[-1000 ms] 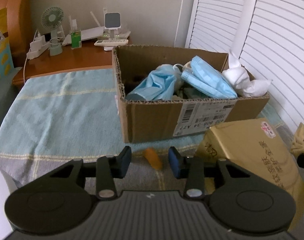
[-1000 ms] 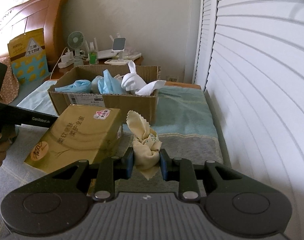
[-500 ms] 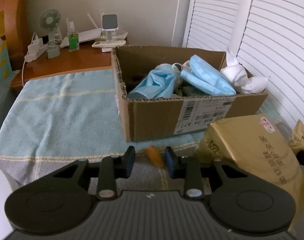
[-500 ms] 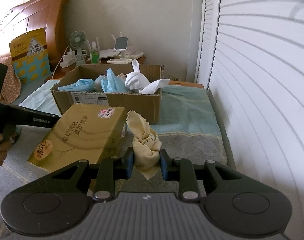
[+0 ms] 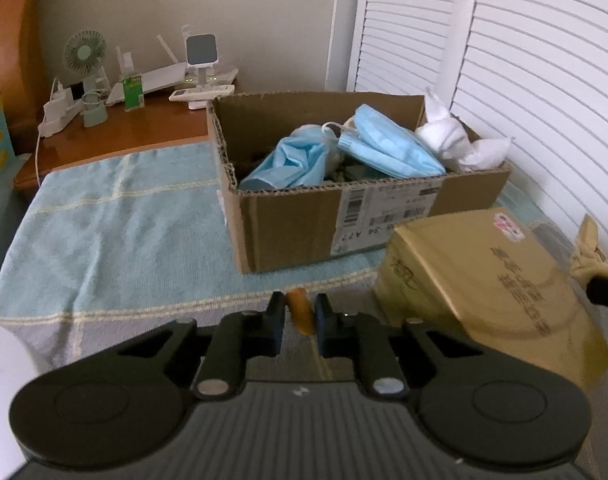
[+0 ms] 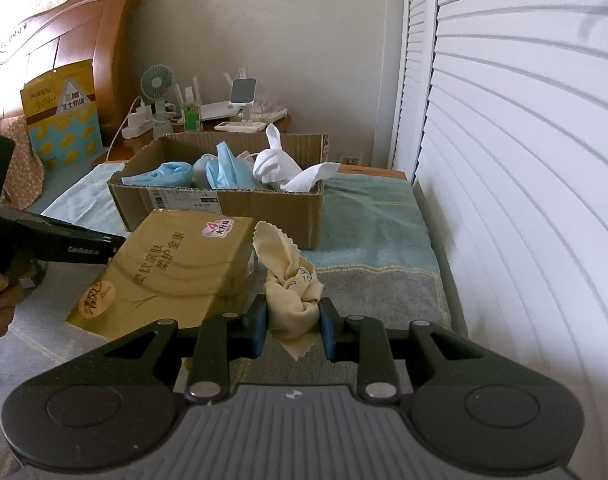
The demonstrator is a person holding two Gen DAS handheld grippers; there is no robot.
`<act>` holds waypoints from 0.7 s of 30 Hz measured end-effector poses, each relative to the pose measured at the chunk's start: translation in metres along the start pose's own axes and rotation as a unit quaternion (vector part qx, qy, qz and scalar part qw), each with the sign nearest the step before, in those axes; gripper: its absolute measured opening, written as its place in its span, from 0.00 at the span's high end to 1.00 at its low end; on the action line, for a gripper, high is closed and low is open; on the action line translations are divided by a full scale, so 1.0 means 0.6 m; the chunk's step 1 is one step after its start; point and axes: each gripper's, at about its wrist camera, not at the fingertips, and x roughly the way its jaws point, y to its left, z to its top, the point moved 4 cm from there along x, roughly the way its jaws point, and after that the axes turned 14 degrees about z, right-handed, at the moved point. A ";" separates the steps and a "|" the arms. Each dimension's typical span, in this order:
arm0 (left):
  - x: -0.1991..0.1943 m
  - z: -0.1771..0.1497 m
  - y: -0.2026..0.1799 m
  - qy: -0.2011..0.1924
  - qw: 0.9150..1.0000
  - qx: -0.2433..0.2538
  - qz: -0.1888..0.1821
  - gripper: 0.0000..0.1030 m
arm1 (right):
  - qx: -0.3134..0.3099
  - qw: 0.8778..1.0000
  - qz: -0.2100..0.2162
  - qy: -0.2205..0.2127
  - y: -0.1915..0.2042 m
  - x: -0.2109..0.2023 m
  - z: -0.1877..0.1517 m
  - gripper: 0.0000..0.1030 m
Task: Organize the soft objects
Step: 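Carry the beige cloth into the box and open the right gripper while the left gripper holds the orange piece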
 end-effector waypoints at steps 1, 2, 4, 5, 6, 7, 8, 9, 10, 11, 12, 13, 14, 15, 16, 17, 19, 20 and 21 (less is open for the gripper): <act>-0.007 -0.002 0.001 -0.001 1.000 0.003 -0.001 0.87 | 0.000 1.000 0.000 0.000 0.002 -0.003 -0.001 0.70; -0.013 -0.003 0.001 -0.002 1.000 0.005 -0.003 0.87 | -0.001 1.000 0.000 -0.001 0.004 -0.006 -0.002 0.70; -0.029 -0.007 0.002 -0.003 1.000 0.010 -0.009 0.87 | -0.001 1.000 0.002 -0.001 0.008 -0.012 -0.003 0.70; -0.038 -0.008 0.003 -0.004 1.000 0.013 -0.014 0.87 | -0.001 1.000 0.002 -0.001 0.010 -0.015 -0.004 0.70; -0.048 -0.011 0.002 -0.006 1.000 0.017 -0.018 0.87 | -0.001 1.000 0.002 -0.001 0.012 -0.019 -0.005 0.70; -0.058 -0.013 0.001 -0.007 1.000 0.020 -0.023 0.87 | -0.002 1.000 0.002 0.000 0.014 -0.022 -0.005 0.70; -0.068 -0.015 0.000 -0.009 0.999 0.024 -0.029 0.87 | -0.002 1.000 0.002 -0.001 0.017 -0.025 -0.006 0.70; -0.079 -0.016 -0.002 -0.010 0.999 0.026 -0.037 0.87 | -0.003 1.000 0.004 -0.002 0.020 -0.029 -0.006 0.70; -0.091 -0.018 -0.004 -0.011 0.999 0.029 -0.045 0.87 | -0.004 1.000 0.007 -0.002 0.023 -0.033 -0.005 0.70; -0.101 -0.021 -0.006 -0.013 0.998 0.033 -0.053 0.87 | -0.004 1.000 0.010 -0.004 0.027 -0.038 -0.005 0.70; -0.114 -0.023 -0.009 -0.014 0.997 0.037 -0.061 0.87 | -0.005 1.000 0.013 -0.006 0.033 -0.043 -0.004 0.70; -0.127 -0.025 -0.012 -0.017 0.997 0.040 -0.070 0.87 | -0.006 1.000 0.017 -0.008 0.038 -0.048 -0.003 0.70; -0.138 -0.027 -0.015 -0.019 0.996 0.044 -0.079 0.87 | -0.008 1.000 0.023 -0.009 0.044 -0.054 -0.002 0.70; -0.149 -0.029 -0.018 -0.021 0.995 0.049 -0.088 0.87 | -0.009 1.000 0.027 -0.011 0.048 -0.058 -0.001 0.70; -0.160 -0.031 -0.021 -0.022 0.994 0.053 -0.096 0.87 | -0.010 0.999 0.032 -0.012 0.054 -0.062 0.000 0.70; -0.169 -0.033 -0.024 -0.024 0.993 0.057 -0.104 0.87 | -0.010 0.999 0.039 -0.013 0.059 -0.066 0.001 0.70; -0.187 -0.038 -0.030 -0.025 0.990 0.064 -0.122 0.86 | -0.012 0.999 0.047 -0.015 0.068 -0.072 0.004 0.70; -0.194 -0.041 -0.033 -0.027 0.989 0.067 -0.128 0.87 | -0.014 0.998 0.052 -0.016 0.073 -0.074 0.007 0.70; -0.202 -0.043 -0.035 -0.031 0.988 0.068 -0.133 0.86 | -0.017 0.998 0.056 -0.016 0.078 -0.076 0.010 0.70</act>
